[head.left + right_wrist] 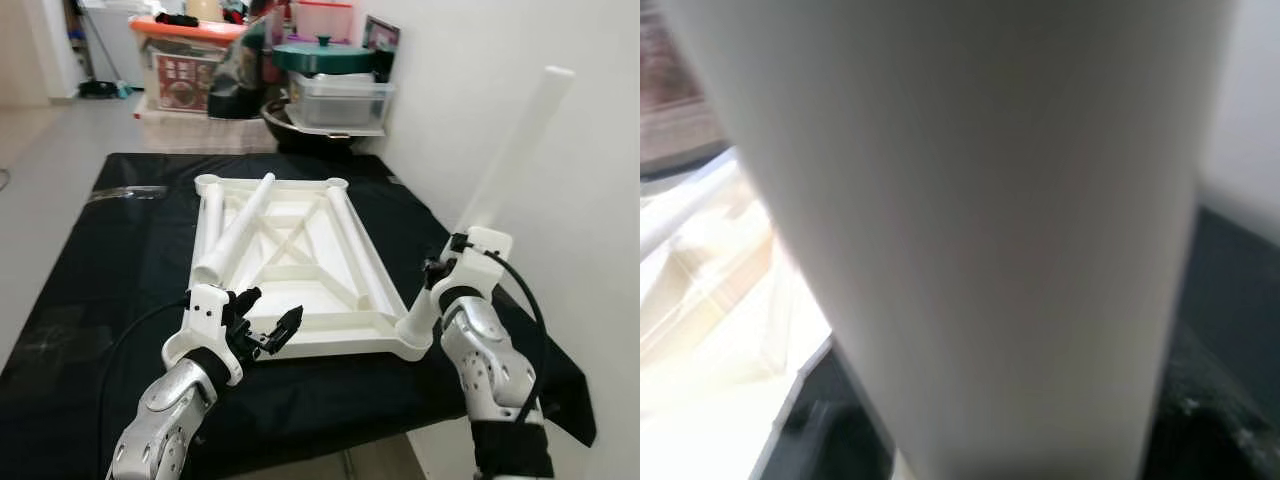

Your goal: Building children table

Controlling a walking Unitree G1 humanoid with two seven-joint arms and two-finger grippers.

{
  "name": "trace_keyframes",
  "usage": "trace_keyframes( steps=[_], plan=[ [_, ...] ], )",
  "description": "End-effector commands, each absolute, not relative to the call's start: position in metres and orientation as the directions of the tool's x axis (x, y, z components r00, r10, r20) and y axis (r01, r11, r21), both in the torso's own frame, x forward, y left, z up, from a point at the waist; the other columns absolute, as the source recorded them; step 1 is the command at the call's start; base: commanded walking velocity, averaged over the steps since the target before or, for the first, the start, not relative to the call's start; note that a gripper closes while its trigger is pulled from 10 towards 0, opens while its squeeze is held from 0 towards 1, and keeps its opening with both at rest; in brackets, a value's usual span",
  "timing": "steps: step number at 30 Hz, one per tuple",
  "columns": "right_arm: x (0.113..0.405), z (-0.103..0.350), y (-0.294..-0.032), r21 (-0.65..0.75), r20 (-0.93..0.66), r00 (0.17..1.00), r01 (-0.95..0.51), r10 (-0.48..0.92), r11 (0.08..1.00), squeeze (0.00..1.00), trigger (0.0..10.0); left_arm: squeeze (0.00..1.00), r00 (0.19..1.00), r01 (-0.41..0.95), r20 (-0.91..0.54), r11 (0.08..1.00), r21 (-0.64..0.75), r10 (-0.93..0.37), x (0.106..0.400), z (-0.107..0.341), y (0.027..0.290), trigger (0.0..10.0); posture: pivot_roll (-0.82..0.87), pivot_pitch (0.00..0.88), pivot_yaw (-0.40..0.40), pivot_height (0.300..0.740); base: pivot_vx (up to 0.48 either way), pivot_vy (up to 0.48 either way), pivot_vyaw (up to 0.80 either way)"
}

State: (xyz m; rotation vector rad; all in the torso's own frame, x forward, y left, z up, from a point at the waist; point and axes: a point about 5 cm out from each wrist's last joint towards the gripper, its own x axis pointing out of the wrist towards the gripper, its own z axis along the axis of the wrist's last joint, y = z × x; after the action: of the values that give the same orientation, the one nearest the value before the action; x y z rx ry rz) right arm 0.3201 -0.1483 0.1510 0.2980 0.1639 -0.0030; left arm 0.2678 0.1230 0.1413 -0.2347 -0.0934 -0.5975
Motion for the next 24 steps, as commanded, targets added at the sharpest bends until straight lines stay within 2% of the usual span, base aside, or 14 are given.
trace_keyframes(
  steps=[1,4,5,7,8,10,11,12,13,19,21,22,23,24],
  plan=[
    [0.32,0.149,-0.133,0.324,-0.163,0.978,-0.072,0.13,0.943,1.0,10.0,0.0,0.818,0.575,0.146,0.792,-0.205,-0.556,0.266,0.139,0.119,10.0,0.06,0.0,-0.099,0.74,0.0,0.0,0.0],
    [0.323,0.163,-0.123,0.343,-0.091,0.969,-0.185,0.229,0.921,1.0,10.0,0.0,0.818,0.575,0.149,0.793,-0.203,-0.555,0.266,0.14,0.118,10.0,0.06,0.0,-0.104,0.74,0.0,0.0,0.0],
    [0.324,0.172,-0.117,0.376,-0.052,0.936,-0.304,0.347,0.875,0.0,10.0,0.0,0.824,0.566,0.142,0.799,-0.202,-0.548,0.267,0.138,0.119,10.0,0.07,0.0,-0.103,0.74,0.0,0.0,0.0],
    [0.32,0.184,-0.111,0.37,0.023,0.867,-0.47,0.498,0.801,0.0,10.0,0.0,0.83,0.557,0.14,0.805,-0.204,-0.539,0.27,0.137,0.123,10.0,0.06,0.0,-0.104,0.74,0.0,0.0,0.0],
    [0.308,0.193,-0.105,0.297,0.089,0.714,-0.685,0.694,0.666,0.0,10.0,0.0,0.835,0.55,0.137,0.809,-0.208,-0.533,0.272,0.136,0.127,10.0,0.07,0.0,-0.102,0.74,0.0,0.0,0.0],
    [0.303,0.191,-0.104,0.256,0.082,0.663,-0.736,0.745,0.627,0.0,10.0,0.0,0.834,0.551,0.135,0.808,-0.21,-0.534,0.273,0.136,0.128,10.0,0.07,0.0,-0.102,0.74,0.0,0.0,0.0],
    [0.3,0.188,-0.104,0.241,0.075,0.632,-0.762,0.772,0.601,0.0,3.2,0.0,0.834,0.552,0.131,0.809,-0.203,-0.536,0.272,0.136,0.127,10.0,0.07,0.0,-0.103,0.74,0.0,0.0,0.0],
    [0.299,0.187,-0.104,0.236,0.072,0.614,-0.776,0.786,0.585,0.0,3.2,0.0,0.833,0.553,0.129,0.809,-0.199,-0.537,0.271,0.136,0.126,10.0,0.07,0.0,-0.103,0.74,0.0,0.0,0.0],
    [0.299,0.184,-0.104,0.242,0.065,0.616,-0.773,0.785,0.586,0.0,0.0,0.0,0.834,0.551,0.128,0.811,-0.197,-0.536,0.27,0.135,0.127,10.0,0.08,0.0,-0.107,0.74,0.0,0.0,0.0],
    [0.317,0.165,-0.107,0.276,-0.027,0.764,-0.614,0.644,0.74,0.0,0.0,0.0,0.842,0.539,0.131,0.818,-0.201,-0.523,0.271,0.136,0.128,10.0,0.09,0.0,-0.11,0.74,0.0,0.0,0.0],
    [0.337,0.141,-0.132,0.288,-0.216,0.951,-0.155,0.222,0.945,0.0,0.0,0.0,0.843,0.538,0.13,0.819,-0.199,-0.522,0.27,0.136,0.128,10.0,0.08,0.0,-0.106,0.74,0.0,0.0,0.0],
    [0.339,0.127,-0.149,0.255,-0.315,0.949,0.083,0.002,0.963,0.0,0.0,0.0,0.843,0.538,0.13,0.819,-0.199,-0.522,0.27,0.136,0.128,10.0,0.08,0.0,-0.106,0.74,0.0,0.0,0.0],
    [0.339,0.127,-0.149,0.255,-0.315,0.949,0.083,0.002,0.963,0.0,0.0,0.0,0.843,0.538,0.13,0.819,-0.199,-0.522,0.27,0.136,0.128,10.0,0.08,0.0,-0.106,0.74,0.0,0.0,0.0],
    [0.329,0.11,-0.165,0.181,-0.397,0.893,0.302,-0.212,0.936,0.0,0.0,0.0,0.842,0.54,0.13,0.818,-0.199,-0.524,0.27,0.136,0.128,10.0,0.08,0.0,-0.103,0.74,0.0,0.0,0.0]
  ],
)
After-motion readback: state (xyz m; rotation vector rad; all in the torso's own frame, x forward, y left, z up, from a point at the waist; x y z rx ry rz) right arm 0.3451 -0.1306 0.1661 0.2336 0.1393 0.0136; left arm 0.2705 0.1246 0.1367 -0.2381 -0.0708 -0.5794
